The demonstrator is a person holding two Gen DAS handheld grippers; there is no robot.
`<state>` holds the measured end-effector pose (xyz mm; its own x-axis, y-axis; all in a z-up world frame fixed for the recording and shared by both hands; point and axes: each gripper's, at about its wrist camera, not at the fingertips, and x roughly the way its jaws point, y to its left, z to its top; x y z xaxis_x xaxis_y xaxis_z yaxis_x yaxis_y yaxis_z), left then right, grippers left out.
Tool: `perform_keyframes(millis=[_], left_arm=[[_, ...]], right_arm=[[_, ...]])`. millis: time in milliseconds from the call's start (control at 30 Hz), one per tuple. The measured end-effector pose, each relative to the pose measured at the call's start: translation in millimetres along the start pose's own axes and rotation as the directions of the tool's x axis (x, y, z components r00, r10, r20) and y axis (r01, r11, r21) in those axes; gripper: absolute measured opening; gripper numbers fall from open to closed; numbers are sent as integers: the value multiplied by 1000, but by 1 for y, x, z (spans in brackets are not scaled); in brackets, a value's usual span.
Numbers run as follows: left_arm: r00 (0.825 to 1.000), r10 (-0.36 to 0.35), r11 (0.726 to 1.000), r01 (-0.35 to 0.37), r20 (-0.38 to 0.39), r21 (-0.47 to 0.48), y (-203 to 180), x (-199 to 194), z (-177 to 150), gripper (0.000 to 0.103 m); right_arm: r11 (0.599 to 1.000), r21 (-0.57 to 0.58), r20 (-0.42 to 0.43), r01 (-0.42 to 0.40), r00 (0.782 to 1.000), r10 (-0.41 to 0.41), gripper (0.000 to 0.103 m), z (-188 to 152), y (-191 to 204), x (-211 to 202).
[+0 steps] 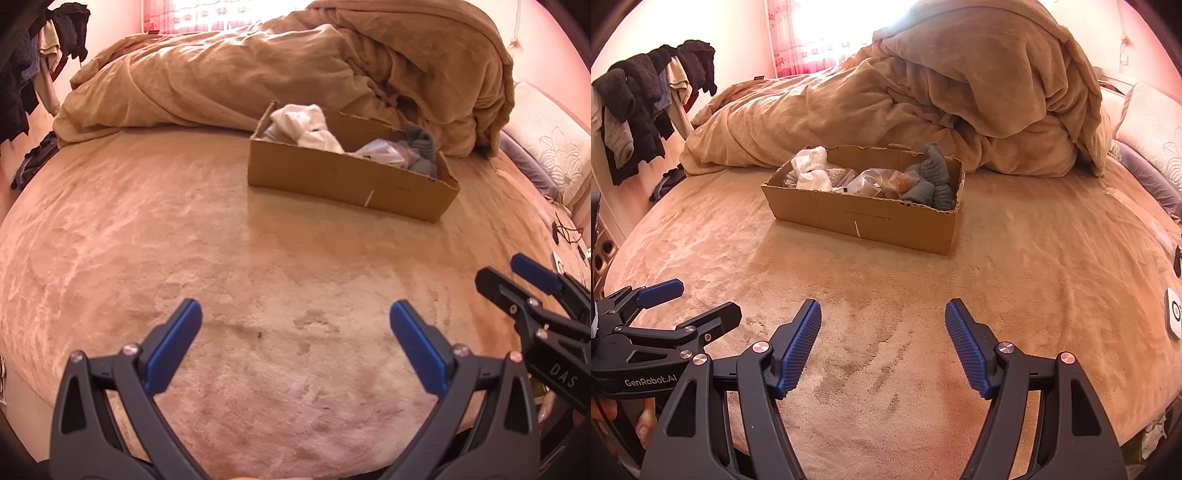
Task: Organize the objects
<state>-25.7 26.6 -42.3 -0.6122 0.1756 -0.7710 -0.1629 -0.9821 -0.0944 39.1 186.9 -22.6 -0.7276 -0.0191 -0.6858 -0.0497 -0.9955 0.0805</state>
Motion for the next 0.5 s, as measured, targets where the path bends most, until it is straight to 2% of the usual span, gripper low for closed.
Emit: perform_keyframes(millis=[500], left_arm=[[1000,-3,1000,3,-5,8,-1,-2,-1,103]], right_arm=[[1000,2,-1,10,1000,-10,73,0,-1,0]])
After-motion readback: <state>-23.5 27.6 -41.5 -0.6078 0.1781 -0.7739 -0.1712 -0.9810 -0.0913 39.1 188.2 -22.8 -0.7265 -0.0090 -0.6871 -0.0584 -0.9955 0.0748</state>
